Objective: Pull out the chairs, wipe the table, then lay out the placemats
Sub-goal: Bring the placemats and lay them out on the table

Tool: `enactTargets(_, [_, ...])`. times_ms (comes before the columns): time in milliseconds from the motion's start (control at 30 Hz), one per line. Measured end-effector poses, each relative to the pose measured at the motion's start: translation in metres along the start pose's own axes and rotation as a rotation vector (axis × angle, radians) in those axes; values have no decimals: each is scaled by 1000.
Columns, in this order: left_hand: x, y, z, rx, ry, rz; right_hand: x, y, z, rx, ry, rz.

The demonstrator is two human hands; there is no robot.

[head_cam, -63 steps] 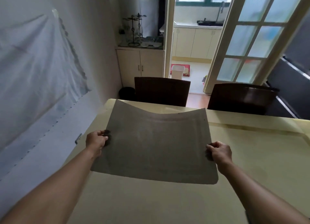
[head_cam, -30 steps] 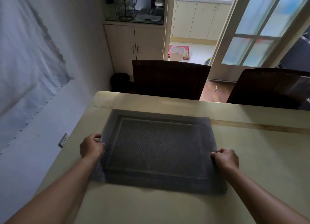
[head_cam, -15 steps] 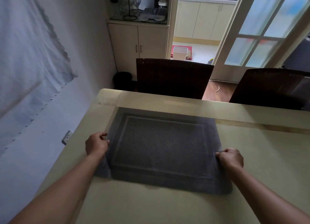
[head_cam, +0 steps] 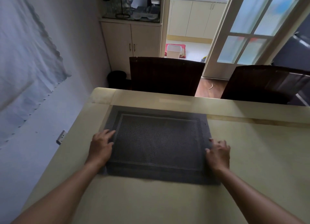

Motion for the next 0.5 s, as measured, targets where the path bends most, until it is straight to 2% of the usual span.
enactTargets(67, [-13,11,7,-94,-39,-122,-7,15,-13,257,76,-87])
enactTargets(133, [-25,19,8,-112,-115,-212,-20,25,-20,369,123,-232])
enactTargets(233, [-30,22,9,-100,-145,-291,-31,29,-20,348,179,-374])
enactTargets(367, [-23,22,13,-85,-218,-413,-30,30,-19,294,177,-482])
enactTargets(433, [-16,27,27,-77,-234,-409,-20,34,-21,265,113,-452])
enactTargets(500, [-9,42,57,-81,-93,-334,-1,43,-22,266,6,-374])
Point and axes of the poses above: each hand's wrist, its own y-axis away from the middle knuckle, its own x-axis out of the back of the hand, z = x × y, the point moved 4 cm from there along -y, towards the middle knuckle, and after that the axes turned 2 degrees about -y, right-handed, at the moved point
